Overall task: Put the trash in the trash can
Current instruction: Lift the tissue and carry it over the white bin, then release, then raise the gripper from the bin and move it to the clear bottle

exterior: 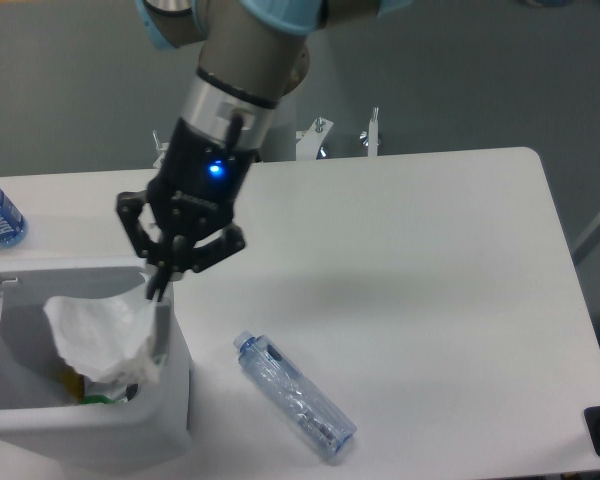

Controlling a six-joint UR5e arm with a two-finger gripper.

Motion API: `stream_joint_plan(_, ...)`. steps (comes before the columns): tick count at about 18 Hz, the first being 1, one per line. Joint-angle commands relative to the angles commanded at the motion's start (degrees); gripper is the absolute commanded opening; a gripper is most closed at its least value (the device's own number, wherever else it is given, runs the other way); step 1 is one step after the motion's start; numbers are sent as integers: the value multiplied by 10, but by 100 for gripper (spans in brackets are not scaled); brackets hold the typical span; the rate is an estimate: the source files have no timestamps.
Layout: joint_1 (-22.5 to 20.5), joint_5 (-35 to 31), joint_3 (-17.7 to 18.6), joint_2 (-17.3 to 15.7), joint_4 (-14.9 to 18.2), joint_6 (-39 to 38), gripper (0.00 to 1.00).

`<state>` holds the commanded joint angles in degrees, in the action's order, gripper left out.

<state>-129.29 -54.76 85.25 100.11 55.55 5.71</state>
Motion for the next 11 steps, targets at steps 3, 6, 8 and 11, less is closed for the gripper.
stream_joint_plan(3,7,0,0,3,-2,3,32)
stream_joint_plan(6,7,-3,-1,3,-3,38,100)
stream_joint_plan(8,6,-4,-3,1,-2,33,100)
stream_joint_plan(11,-13,-4,-4,-2,-1,31,100)
